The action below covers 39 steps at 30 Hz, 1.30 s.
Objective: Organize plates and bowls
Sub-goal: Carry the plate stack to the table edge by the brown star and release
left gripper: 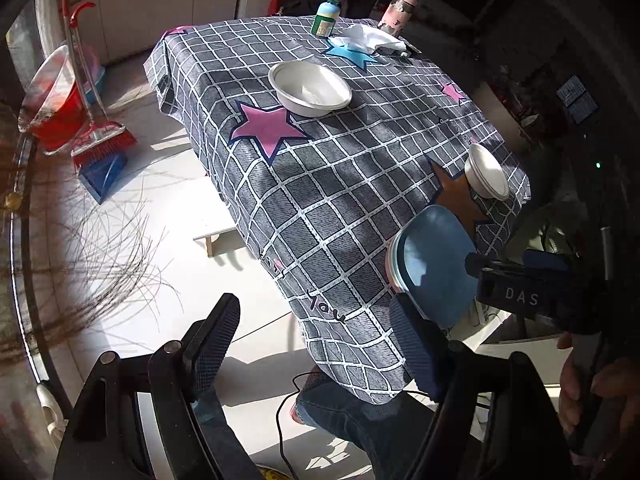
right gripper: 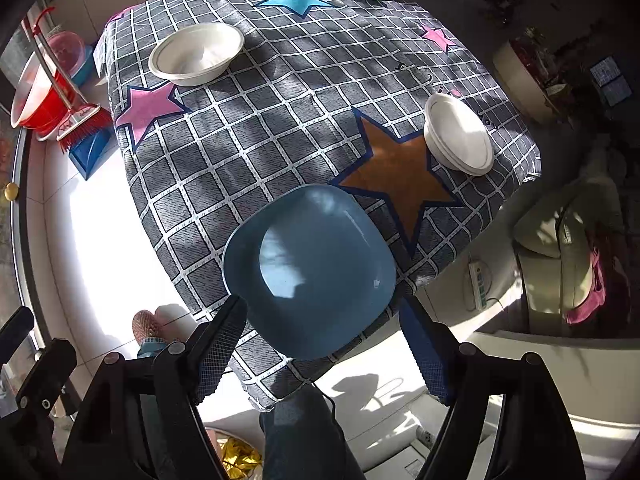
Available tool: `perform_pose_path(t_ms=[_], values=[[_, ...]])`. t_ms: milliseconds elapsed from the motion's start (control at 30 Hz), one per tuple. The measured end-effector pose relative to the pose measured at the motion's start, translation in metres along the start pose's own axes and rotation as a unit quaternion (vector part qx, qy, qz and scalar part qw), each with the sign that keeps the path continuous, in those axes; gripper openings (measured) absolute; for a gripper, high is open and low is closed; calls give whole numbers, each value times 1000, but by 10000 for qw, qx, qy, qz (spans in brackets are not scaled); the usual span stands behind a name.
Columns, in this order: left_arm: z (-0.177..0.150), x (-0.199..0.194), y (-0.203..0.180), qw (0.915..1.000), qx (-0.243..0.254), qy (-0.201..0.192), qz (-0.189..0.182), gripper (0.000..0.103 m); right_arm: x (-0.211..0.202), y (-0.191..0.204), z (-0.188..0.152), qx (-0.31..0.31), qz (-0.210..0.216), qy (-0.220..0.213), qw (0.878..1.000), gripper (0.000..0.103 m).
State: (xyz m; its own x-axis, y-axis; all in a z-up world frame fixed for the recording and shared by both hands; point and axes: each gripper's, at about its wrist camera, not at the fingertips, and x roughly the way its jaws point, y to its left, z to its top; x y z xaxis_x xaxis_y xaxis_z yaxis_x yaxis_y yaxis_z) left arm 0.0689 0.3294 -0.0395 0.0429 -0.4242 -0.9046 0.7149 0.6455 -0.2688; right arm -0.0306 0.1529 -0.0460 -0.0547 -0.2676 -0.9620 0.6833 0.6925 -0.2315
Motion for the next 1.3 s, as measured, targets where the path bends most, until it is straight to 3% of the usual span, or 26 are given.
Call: perform_pose_path(t_ms=[133,300,433,600,833,933,1067,1300], values=[[11,-9,56,9998,175,5,-98,80,-10,37,5,391,-376,152,9984,80],[24,-26,135,9998,-118,138,100,80,-12,118,17,43,-325,681,9971,80],[37,-36,176,9991,-138,190,357,80,-18,172,35,-194,-214,622,9976,80],[51,-48,210,9990,-90,200,383,80,-27,202,47,7,-131,594,9981,80],[69,-55,237,9977,-57,211,649,80,-26,226,51,271,53,795,9965,80],[84,-48,233,9974,55,294,653,80,-32,228,60,258,188,662,9973,80],[119,-46,217,9966,269,185,752,80,-35,219,84,319,197,461,9982,80],[175,-47,215,9974,-3,-136,709,80,-44,199,137,533,164,277,9981,80]])
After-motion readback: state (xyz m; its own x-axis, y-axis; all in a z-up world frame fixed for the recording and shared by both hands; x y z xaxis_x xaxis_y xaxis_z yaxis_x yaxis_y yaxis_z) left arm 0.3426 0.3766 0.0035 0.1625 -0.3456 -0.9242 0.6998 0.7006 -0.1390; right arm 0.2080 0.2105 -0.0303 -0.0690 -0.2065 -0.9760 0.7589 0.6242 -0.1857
